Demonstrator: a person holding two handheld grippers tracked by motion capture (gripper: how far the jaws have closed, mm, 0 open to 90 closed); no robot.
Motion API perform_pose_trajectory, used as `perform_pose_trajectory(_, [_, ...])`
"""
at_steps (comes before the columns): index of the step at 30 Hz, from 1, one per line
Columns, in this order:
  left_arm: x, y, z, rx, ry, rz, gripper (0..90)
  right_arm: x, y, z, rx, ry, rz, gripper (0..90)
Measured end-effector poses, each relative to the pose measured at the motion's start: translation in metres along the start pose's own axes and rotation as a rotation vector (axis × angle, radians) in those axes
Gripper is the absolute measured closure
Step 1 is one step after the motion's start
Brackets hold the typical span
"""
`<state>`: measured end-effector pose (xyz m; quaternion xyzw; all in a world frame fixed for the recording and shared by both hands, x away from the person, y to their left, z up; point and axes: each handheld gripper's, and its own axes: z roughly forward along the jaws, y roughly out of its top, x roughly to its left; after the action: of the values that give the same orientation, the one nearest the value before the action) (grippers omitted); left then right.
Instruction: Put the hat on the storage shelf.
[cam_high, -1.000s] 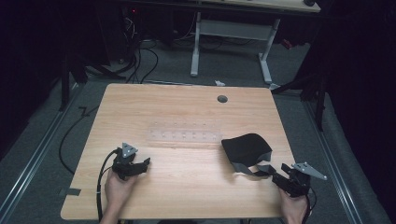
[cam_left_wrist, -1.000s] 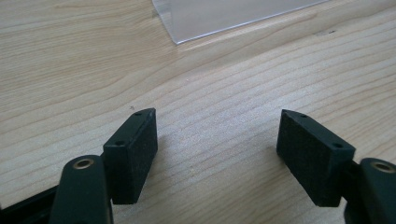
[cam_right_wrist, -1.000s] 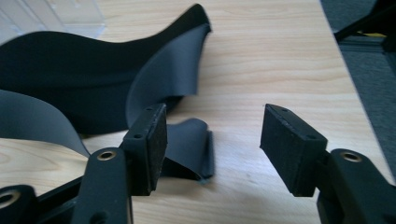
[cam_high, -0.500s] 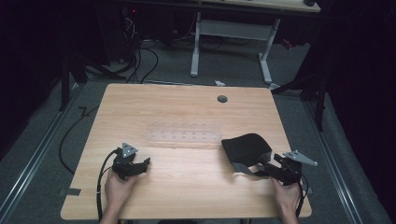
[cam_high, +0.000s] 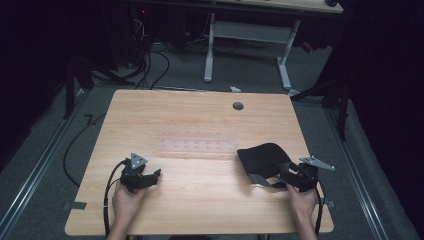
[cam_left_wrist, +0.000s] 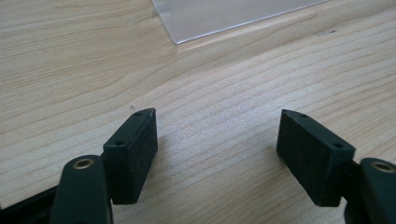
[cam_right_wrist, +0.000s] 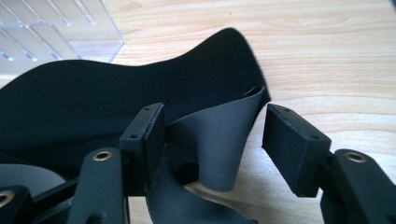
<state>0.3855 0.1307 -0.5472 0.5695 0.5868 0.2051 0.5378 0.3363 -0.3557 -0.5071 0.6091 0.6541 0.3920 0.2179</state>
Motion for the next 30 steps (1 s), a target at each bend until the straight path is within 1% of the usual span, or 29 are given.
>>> perform_pose_trajectory(4, [0.0, 0.0, 0.0, 0.0, 0.0, 0.0, 29.4, 0.0, -0.001, 0.007, 0.019, 0.001, -0.003, 40.3])
perform_pose_trajectory(7, [0.0, 0.0, 0.0, 0.0, -0.001, 0.0, 29.3, 0.0, -0.001, 0.008, 0.02, 0.003, -0.005, 41.6])
perform_pose_trajectory(9, [0.0, 0.0, 0.0, 0.0, -0.001, 0.0, 29.3, 0.0, -0.001, 0.009, 0.023, 0.0, 0.003, 43.4])
perform_pose_trajectory(11, [0.0, 0.0, 0.0, 0.001, -0.001, 0.001, 29.3, 0.0, -0.002, 0.01, 0.017, -0.006, 0.009, 46.7])
perform_pose_trajectory(12, [0.0, 0.0, 0.0, 0.001, -0.002, 0.001, 29.3, 0.001, -0.002, 0.01, 0.011, -0.006, 0.0, 48.5])
perform_pose_trajectory(13, [0.0, 0.0, 0.0, 0.001, -0.002, 0.001, 29.3, 0.001, -0.002, 0.011, 0.016, -0.003, 0.003, 49.9])
perform_pose_trajectory(15, [0.0, 0.0, 0.0, -0.001, -0.001, 0.0, 29.3, 0.002, -0.003, 0.014, 0.029, 0.0, -0.01, 54.9])
perform_pose_trajectory(16, [0.0, 0.0, 0.0, 0.0, -0.001, 0.001, 29.3, 0.002, -0.003, 0.015, 0.033, 0.004, -0.009, 56.5])
perform_pose_trajectory(17, [0.0, 0.0, 0.0, 0.0, -0.001, 0.001, 29.3, 0.002, -0.003, 0.016, 0.035, 0.007, -0.021, 57.9])
perform_pose_trajectory(18, [0.0, 0.0, 0.0, 0.0, -0.001, 0.001, 29.3, 0.002, -0.004, 0.016, 0.036, 0.01, -0.018, 60.0])
perform_pose_trajectory(21, [0.0, 0.0, 0.0, -0.001, -0.001, -0.001, 29.3, -0.001, -0.005, 0.015, 0.023, 0.046, -0.002, 65.7])
perform_pose_trajectory(24, [0.0, 0.0, 0.0, -0.001, -0.001, -0.001, 29.3, -0.004, -0.007, 0.013, 0.01, 0.079, -0.011, 70.7])
perform_pose_trajectory(26, [0.0, 0.0, 0.0, 0.0, -0.001, -0.001, 29.3, -0.006, -0.01, 0.012, 0.01, 0.096, 0.002, 73.2])
perform_pose_trajectory(28, [0.0, 0.0, 0.0, 0.0, -0.001, 0.001, 29.3, -0.008, -0.011, 0.011, 0.009, 0.111, 0.01, 75.7])
perform_pose_trajectory(30, [0.0, 0.0, 0.0, 0.001, -0.003, 0.001, 29.1, -0.008, -0.011, 0.009, 0.011, 0.113, 0.007, 77.6])
